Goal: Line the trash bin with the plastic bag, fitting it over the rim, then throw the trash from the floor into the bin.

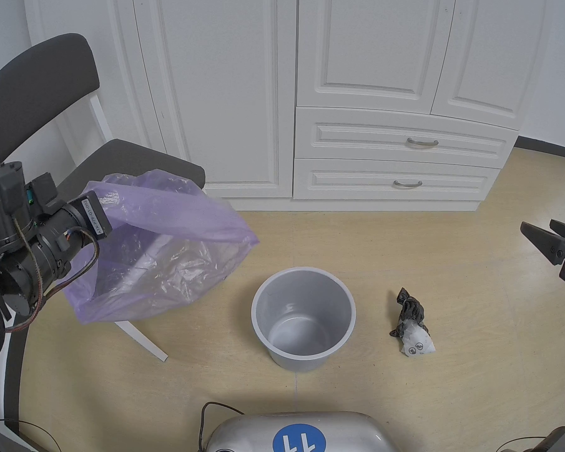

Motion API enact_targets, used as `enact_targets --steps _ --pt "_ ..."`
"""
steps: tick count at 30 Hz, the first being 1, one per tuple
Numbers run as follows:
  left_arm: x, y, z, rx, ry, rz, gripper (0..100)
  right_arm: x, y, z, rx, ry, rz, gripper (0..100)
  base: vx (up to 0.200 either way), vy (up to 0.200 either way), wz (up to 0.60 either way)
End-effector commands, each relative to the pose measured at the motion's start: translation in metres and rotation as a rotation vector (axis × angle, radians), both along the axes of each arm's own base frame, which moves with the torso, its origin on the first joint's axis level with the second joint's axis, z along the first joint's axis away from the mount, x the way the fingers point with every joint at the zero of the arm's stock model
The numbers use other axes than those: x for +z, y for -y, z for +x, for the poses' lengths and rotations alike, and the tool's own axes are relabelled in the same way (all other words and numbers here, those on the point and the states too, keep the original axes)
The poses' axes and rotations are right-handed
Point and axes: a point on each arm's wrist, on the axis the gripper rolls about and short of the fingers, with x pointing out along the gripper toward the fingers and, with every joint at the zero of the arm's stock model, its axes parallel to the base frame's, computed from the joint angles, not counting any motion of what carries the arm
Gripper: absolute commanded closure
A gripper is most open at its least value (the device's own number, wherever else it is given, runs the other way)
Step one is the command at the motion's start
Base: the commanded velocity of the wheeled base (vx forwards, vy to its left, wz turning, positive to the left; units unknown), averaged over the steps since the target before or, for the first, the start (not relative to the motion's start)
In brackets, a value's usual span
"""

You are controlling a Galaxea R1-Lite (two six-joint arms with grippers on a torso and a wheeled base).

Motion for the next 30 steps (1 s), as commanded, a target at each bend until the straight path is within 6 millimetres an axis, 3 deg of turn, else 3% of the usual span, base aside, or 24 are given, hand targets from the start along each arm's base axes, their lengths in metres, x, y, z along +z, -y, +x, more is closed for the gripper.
enact_targets --steps 1,5,8,11,15,20,26,30 --pt "0.008 0.002 -0.013 -0.032 0.055 -0.036 100 -0.005 -0.001 0.004 0.003 -0.026 -0.003 0 0.000 0.000 0.00" --pt "0.013 0.008 0.006 -0.061 0.061 -0.040 100 -0.011 -0.004 0.010 0.023 -0.063 -0.007 0 0.000 0.000 0.00" --pt "0.005 0.012 0.023 -0.074 0.026 -0.024 100 -0.020 -0.012 0.014 0.055 -0.106 -0.018 0 0.000 0.000 0.00" --pt "0.000 0.017 0.046 -0.070 0.038 -0.014 100 -0.034 -0.027 0.026 0.080 -0.175 -0.048 0 0.000 0.000 0.00" --pt "0.002 0.019 0.060 -0.088 0.085 -0.007 100 -0.048 -0.046 0.038 0.087 -0.240 -0.072 0 0.000 0.000 0.00" --pt "0.011 0.034 0.055 -0.141 0.146 -0.025 100 -0.053 -0.074 0.038 0.172 -0.231 -0.006 0 0.000 0.000 0.00" --pt "0.033 0.056 0.032 -0.155 0.225 -0.064 100 -0.060 -0.125 0.020 0.353 -0.285 0.054 0 0.000 0.000 0.00" --pt "0.050 0.064 0.013 -0.154 0.279 -0.104 100 -0.075 -0.148 0.015 0.417 -0.352 0.062 0 0.000 0.000 0.00"
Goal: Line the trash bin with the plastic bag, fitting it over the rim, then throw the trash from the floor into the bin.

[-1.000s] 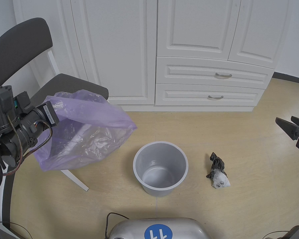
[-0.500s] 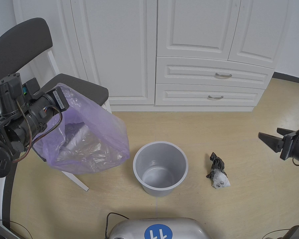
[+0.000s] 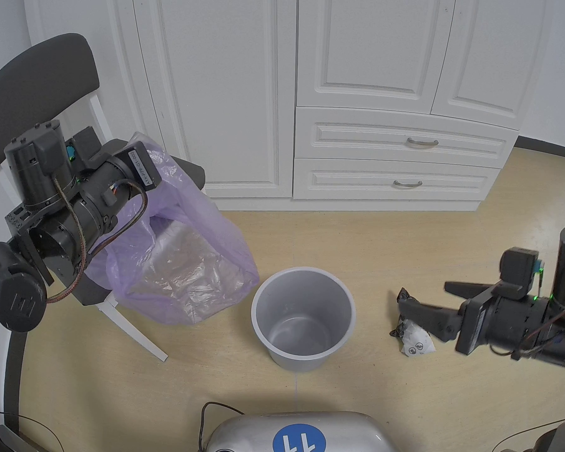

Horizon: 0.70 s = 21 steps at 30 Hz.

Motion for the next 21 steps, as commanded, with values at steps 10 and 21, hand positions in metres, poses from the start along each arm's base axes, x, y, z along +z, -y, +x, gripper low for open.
enact_targets --steps 10,21 --pt "0.052 0.028 -0.052 -0.057 0.189 -0.147 100 -0.064 -0.074 -0.002 0.179 -0.149 -0.076 0 0.000 0.000 0.00" --pt "0.065 0.043 -0.066 -0.117 0.281 -0.236 100 -0.099 -0.093 0.010 0.186 -0.123 -0.029 0 0.000 0.000 0.00"
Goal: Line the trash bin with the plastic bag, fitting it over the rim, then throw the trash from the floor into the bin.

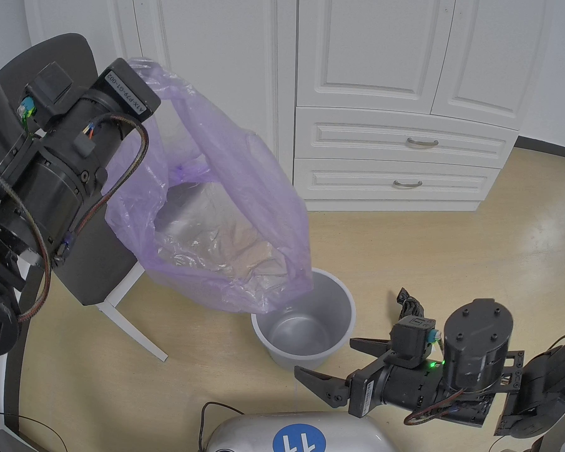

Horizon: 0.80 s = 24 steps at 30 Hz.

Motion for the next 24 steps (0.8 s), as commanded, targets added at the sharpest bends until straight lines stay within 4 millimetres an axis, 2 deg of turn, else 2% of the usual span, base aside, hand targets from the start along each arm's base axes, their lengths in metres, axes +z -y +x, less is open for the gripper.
enact_targets --steps 1,7,11,12,14,24 --pt "0.004 0.010 -0.009 -0.037 0.021 -0.028 100 -0.032 -0.009 0.007 -0.004 -0.047 -0.058 0 0.000 0.000 0.00" --pt "0.011 0.015 -0.016 -0.053 0.055 -0.071 100 -0.051 -0.027 0.021 -0.053 -0.031 0.077 0 0.000 0.000 0.00" --pt "0.015 0.014 -0.018 -0.058 0.070 -0.084 100 -0.063 -0.042 0.034 -0.115 0.037 0.249 0 0.000 0.000 0.00" --pt "0.015 0.013 -0.019 -0.058 0.073 -0.087 100 -0.072 -0.043 0.035 -0.122 0.021 0.229 0 0.000 0.000 0.00" --pt "0.017 0.012 -0.020 -0.058 0.077 -0.090 100 -0.076 -0.045 0.041 -0.144 0.021 0.229 0 0.000 0.000 0.00" --pt "0.018 0.013 -0.026 -0.075 0.085 -0.099 100 -0.048 -0.044 0.054 -0.214 0.022 0.400 0 0.000 0.000 0.00"
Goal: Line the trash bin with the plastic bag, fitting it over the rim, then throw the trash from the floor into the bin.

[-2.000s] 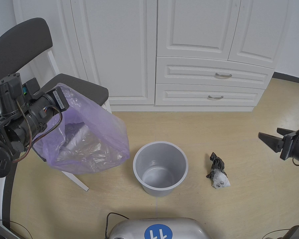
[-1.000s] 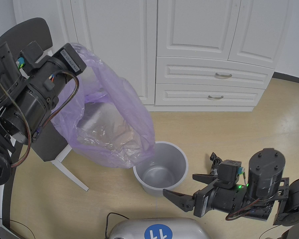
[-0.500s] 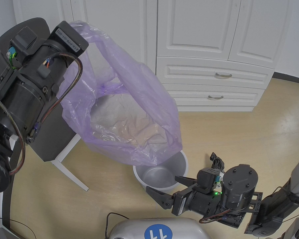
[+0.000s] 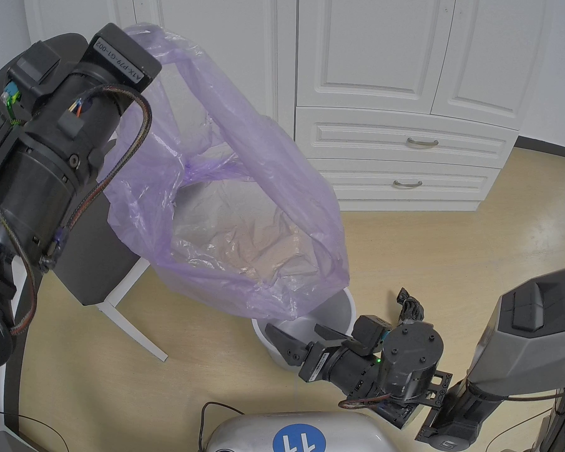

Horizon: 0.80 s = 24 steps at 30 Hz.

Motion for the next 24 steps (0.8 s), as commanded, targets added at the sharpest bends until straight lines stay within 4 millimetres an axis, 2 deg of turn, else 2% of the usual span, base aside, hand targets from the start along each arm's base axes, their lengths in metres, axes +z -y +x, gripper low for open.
enact_targets --steps 1,7,13,18,21,24 --pt "0.002 0.000 -0.005 -0.015 0.009 -0.009 100 0.014 0.003 0.009 -0.037 0.038 0.060 0 0.000 0.000 0.00" --pt "0.002 0.001 -0.006 -0.021 0.008 -0.009 100 0.044 0.011 0.009 -0.051 0.098 0.136 0 0.000 0.000 0.00" --pt "0.003 0.006 -0.014 -0.059 0.011 -0.012 100 0.035 0.012 0.016 -0.070 0.081 0.115 0 0.000 0.000 0.00" --pt "0.004 0.005 -0.016 -0.064 0.014 -0.016 100 0.041 0.013 0.018 -0.074 0.097 0.132 0 0.000 0.000 0.00" --pt "0.006 0.006 -0.024 -0.091 0.021 -0.023 100 0.043 0.017 0.025 -0.100 0.108 0.137 0 0.000 0.000 0.00" --pt "0.002 0.001 -0.032 -0.112 0.021 -0.007 100 0.060 0.029 0.035 -0.143 0.153 0.176 0 0.000 0.000 0.00"
